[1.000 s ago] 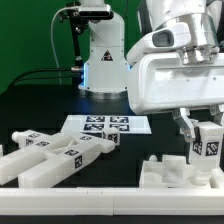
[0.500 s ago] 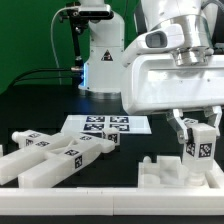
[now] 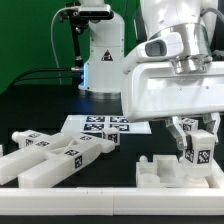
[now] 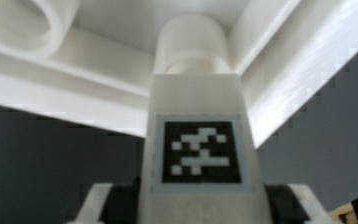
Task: Assemble chair
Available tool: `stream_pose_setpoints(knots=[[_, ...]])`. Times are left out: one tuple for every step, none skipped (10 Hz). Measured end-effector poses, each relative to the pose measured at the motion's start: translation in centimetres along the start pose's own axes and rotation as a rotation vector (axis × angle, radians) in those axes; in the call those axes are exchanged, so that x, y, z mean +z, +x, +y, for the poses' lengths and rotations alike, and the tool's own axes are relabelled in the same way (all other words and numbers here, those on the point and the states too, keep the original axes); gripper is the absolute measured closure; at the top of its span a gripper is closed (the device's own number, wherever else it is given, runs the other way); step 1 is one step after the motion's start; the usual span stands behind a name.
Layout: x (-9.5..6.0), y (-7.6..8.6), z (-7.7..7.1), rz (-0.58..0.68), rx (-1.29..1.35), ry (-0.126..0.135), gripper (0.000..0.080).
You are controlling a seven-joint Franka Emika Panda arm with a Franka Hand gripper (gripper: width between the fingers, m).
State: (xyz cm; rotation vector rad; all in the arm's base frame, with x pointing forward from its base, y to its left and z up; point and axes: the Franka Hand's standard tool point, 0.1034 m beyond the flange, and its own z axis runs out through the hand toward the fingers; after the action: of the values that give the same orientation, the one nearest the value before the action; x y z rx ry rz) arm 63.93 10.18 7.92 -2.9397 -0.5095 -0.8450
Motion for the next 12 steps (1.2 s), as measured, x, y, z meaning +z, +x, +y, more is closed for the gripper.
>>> stream_pose_setpoints(knots=[[0.0, 0.0, -0.2, 0.002, -0.001, 0.0, 0.0514], [0.1, 0.1, -0.7, 0.015, -0.001, -0.003, 0.0514], [0.1, 0.2, -1.0, 0.021, -0.004, -0.004, 0.0514], [0.1, 0.2, -0.8, 0.02, -0.003, -0.005, 0.0462], [0.2, 0.0, -1.1, 0.004, -0.003, 0.005, 0.0308], [0.3, 0.0, -1.5, -0.018, -0.004, 0.019, 0.0308], [0.2, 0.0, -1.3, -0.016, -0.001, 0.016, 0.0185], [0.1, 0.2, -1.1, -0.05, 0.062, 0.031, 0.0185], [0.0, 0.3, -1.1, -0.134, 0.124, 0.063, 0.0155], [-0.1, 0.1, -0.7, -0.229, 0.168, 0.091, 0.0155], [-0.4, 0.1, -0.4, -0.3, 0.21, 0.11, 0.0151], [-0.6, 0.6, -0.5, -0.352, 0.258, 0.123, 0.015]])
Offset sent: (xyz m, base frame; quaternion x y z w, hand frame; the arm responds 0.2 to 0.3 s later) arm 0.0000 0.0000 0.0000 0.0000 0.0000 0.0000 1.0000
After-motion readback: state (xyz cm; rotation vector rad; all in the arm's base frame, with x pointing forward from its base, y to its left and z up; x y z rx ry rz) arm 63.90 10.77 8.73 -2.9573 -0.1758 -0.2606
